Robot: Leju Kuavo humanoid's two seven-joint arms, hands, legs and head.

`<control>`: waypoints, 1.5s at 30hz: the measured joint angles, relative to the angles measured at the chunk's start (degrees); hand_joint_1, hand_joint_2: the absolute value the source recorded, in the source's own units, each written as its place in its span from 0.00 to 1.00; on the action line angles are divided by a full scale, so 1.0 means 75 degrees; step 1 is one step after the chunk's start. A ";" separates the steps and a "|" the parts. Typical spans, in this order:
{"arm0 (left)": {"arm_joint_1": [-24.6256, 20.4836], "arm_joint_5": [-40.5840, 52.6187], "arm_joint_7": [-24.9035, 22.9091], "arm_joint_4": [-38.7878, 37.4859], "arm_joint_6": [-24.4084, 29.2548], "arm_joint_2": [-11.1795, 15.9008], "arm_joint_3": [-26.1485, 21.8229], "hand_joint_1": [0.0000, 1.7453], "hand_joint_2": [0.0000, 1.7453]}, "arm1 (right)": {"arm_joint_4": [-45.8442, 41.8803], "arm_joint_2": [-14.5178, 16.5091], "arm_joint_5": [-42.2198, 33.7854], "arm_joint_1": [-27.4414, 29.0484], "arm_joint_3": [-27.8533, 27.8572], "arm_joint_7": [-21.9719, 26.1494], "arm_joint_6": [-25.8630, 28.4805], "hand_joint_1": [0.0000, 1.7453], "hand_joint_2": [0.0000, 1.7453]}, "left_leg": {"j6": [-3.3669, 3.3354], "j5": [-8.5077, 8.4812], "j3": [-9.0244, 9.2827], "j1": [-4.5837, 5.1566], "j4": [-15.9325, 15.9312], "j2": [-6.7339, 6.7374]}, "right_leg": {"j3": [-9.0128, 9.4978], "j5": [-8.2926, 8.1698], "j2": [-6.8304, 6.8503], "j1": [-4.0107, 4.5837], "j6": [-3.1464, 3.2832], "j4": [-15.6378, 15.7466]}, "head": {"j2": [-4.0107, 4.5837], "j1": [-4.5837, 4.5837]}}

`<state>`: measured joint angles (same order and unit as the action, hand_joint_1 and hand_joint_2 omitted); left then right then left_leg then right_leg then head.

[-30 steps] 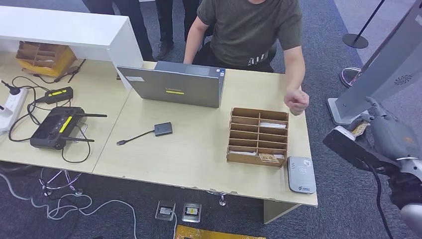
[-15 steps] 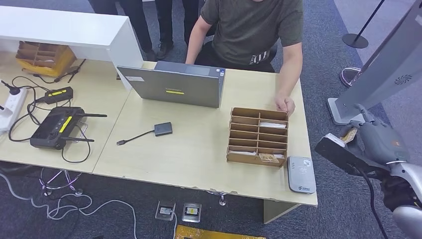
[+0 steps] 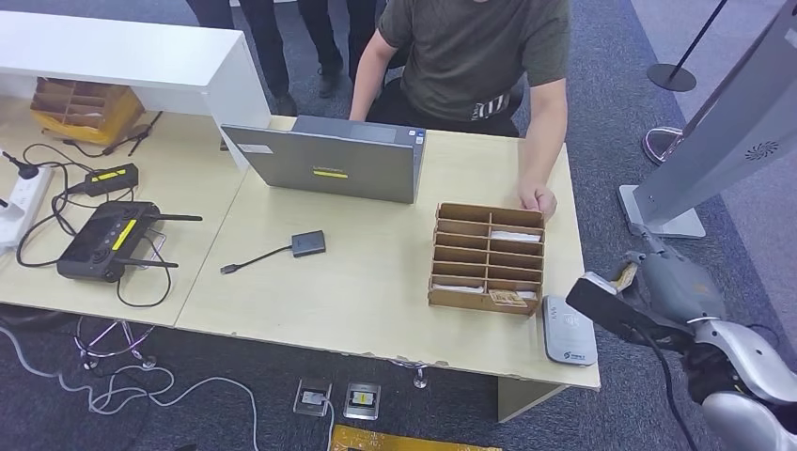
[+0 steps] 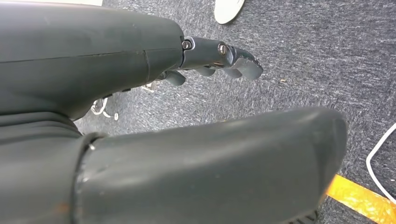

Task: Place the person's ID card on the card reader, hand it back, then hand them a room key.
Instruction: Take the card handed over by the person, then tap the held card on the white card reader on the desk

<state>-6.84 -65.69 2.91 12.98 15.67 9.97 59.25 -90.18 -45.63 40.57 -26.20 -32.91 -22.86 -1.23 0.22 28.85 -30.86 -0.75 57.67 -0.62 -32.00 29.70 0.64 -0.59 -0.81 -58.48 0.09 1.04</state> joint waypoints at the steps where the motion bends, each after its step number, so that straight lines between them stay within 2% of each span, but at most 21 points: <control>1: -0.0003 0.0005 -0.0006 0.0000 -0.0001 0.0000 0.0000 0.00 0.00 | 0.0021 0.0024 -0.0001 0.0016 -0.0028 0.0003 0.0003 1.00 1.00 | 0.0000 0.0000 0.0000 0.0000 0.0000 0.0000 | 0.0000 0.0000 -0.0001 0.0000 0.0000 0.0000 | 0.0000 0.0000; 24: -0.0110 0.0262 -0.0216 0.0000 0.0003 -0.0004 0.0074 0.00 0.00 | 0.0482 0.0207 -0.0290 0.0700 -0.0211 -0.0017 0.0437 1.00 1.00 | 0.0000 0.0000 0.0004 0.0000 0.0000 0.0006 | 0.0000 0.0000 -0.0005 0.0000 0.0000 0.0000 | 0.0000 0.0000; 45: -0.0287 0.0429 -0.0363 0.0000 -0.0010 -0.0065 0.0117 0.00 0.00 | 0.1034 0.0625 -0.0167 0.0768 -0.0506 0.0182 0.0694 1.00 1.00 | 0.0000 0.0000 0.0004 0.0000 0.0000 0.0015 | 0.0001 0.0000 -0.0007 0.0000 0.0000 0.0000 | 0.0000 -0.0001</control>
<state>-8.99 -62.47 0.19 12.98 15.59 9.48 60.13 -82.43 -40.94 39.32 -20.45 -36.70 -21.49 3.97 0.22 28.85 -30.83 -0.75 57.67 -0.51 -32.00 29.70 0.59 -0.60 -0.81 -58.48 0.09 1.04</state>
